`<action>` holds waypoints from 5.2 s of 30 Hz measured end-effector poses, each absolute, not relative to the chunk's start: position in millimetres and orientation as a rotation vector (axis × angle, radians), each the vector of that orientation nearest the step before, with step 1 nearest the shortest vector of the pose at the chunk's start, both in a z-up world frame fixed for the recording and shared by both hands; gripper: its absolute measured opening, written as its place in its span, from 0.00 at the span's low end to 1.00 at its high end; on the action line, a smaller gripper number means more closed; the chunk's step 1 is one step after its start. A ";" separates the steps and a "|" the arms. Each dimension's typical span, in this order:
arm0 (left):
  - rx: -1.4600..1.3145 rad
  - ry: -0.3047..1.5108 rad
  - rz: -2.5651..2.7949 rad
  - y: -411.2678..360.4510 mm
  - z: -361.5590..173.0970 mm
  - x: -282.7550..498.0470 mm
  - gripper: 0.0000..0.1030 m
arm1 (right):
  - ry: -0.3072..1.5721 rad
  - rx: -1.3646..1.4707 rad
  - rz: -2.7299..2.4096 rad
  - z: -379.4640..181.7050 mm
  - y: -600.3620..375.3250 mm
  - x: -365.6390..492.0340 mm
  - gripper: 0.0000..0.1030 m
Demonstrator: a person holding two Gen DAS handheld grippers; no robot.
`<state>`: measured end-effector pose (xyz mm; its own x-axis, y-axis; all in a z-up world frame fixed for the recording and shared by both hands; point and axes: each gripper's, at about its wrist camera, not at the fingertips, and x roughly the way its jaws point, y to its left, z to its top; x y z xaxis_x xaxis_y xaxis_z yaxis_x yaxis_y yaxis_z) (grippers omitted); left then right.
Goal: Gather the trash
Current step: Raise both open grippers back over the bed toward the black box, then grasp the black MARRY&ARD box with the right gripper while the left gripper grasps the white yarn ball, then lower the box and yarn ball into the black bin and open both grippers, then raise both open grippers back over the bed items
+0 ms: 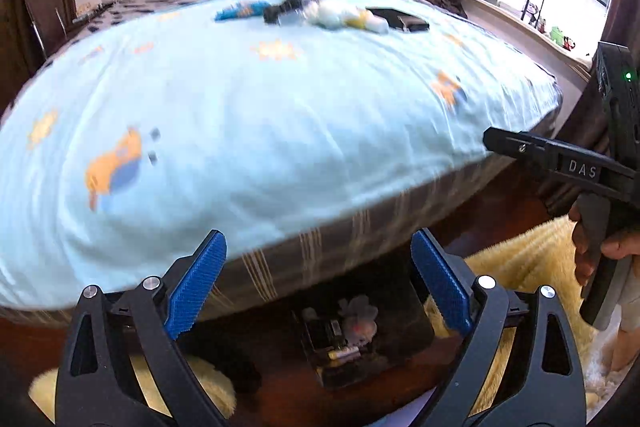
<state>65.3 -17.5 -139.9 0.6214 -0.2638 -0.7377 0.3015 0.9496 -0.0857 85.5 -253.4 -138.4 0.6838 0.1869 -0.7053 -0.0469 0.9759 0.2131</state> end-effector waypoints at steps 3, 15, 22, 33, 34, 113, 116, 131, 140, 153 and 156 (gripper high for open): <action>0.069 0.810 -0.313 -21.3 -130.9 78.0 0.87 | 0.779 0.158 0.107 -126.4 -261.4 103.0 0.89; 0.062 0.732 -0.301 -40.4 -98.9 168.4 0.89 | 0.748 0.125 0.046 -106.0 -277.6 203.6 0.89; 0.082 0.712 -0.330 -63.8 -90.0 228.2 0.88 | 0.754 0.129 0.016 -103.8 -288.1 263.0 0.89; 0.096 0.741 -0.361 -93.2 -94.1 289.2 0.68 | 0.858 0.075 0.036 -122.4 -277.9 331.1 0.89; 0.110 0.745 -0.361 -97.0 -96.6 294.6 0.64 | 0.872 0.071 0.039 -126.3 -277.1 333.7 0.89; 0.057 1.081 -0.470 -53.8 -256.3 36.7 0.05 | 1.104 0.124 0.227 -255.2 -190.7 35.8 0.71; 0.050 1.124 -0.483 -56.3 -274.5 38.0 0.05 | 1.130 0.139 0.231 -269.2 -189.1 36.0 0.71; 0.036 1.224 -0.472 -52.0 -312.7 44.0 0.12 | 1.218 0.202 0.225 -304.1 -189.8 50.1 0.73; 0.029 1.205 -0.425 -41.4 -302.6 48.0 0.31 | 1.202 0.230 0.189 -300.3 -205.7 58.3 0.81; 0.049 1.010 -0.360 -25.5 -224.9 44.3 0.71 | 1.048 0.247 0.185 -230.7 -221.9 57.1 0.89; 0.054 0.953 -0.347 -20.2 -200.3 46.0 0.76 | 0.981 0.226 0.181 -200.9 -226.3 62.0 0.90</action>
